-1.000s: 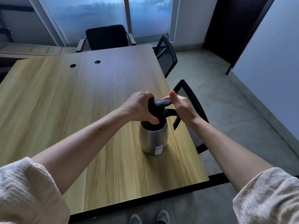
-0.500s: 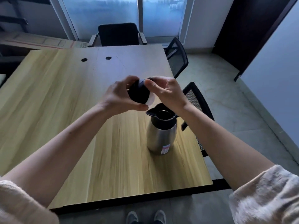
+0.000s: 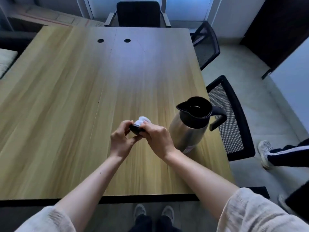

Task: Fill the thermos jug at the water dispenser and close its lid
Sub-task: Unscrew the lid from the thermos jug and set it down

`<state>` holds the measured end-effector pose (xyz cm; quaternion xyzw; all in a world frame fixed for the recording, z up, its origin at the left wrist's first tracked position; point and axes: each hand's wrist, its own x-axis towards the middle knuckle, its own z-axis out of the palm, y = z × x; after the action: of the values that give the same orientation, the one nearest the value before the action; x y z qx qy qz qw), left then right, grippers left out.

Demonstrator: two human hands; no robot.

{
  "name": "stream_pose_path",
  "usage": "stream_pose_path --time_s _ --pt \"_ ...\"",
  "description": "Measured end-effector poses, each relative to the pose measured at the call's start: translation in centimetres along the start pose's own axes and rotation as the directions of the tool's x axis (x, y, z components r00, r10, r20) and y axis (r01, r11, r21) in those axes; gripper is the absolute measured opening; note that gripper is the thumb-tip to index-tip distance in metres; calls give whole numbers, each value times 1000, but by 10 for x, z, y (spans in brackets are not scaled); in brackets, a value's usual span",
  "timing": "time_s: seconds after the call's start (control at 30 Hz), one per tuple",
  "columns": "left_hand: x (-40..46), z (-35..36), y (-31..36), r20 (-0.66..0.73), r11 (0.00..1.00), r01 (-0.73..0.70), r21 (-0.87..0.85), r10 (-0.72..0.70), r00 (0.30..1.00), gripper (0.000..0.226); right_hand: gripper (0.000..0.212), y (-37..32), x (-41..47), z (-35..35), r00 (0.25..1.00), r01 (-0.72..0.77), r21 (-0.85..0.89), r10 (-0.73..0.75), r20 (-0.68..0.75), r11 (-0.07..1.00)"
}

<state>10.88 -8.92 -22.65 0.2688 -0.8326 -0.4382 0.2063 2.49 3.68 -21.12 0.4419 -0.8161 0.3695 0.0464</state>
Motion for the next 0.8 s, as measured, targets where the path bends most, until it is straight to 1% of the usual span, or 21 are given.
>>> stream_pose_path --time_s 0.07,0.17,0.3,0.33,0.4,0.47,0.53,0.63,0.7,0.8 --pt "-6 8 -20 16 999 43 -24 -42 999 45 28 18 -19 19 995 83 -28 -84 -46 996" --pt "-11 17 -42 62 999 53 5 -53 997 35 17 45 -40 44 983 172 -85 -176 -44 981" --pt "-20 16 -50 100 998 8 58 -14 995 34 19 52 -62 51 964 264 -78 -266 -26 961" --pt "-19 17 -65 101 998 20 67 -27 995 35 21 57 -64 64 960 275 -76 -278 -37 959" --pt "-21 17 -69 118 999 14 42 -19 993 39 21 61 -70 67 953 299 -99 -303 -22 949" --pt "-26 17 -71 156 1000 7 30 -11 988 50 18 65 -79 67 946 322 -105 -323 7 941" --pt "-27 20 -70 160 1000 16 24 -19 987 60 16 72 -89 69 942 336 -108 -335 33 936" --pt "-28 25 -71 146 999 27 30 -31 989 64 19 77 -101 74 945 327 -110 -322 60 939" --pt "-30 26 -72 160 999 37 30 -41 986 66 20 77 -105 73 944 328 -115 -323 62 938" --pt "-30 24 -73 168 998 53 32 -58 984 69 13 80 -106 69 955 296 -121 -294 36 947"
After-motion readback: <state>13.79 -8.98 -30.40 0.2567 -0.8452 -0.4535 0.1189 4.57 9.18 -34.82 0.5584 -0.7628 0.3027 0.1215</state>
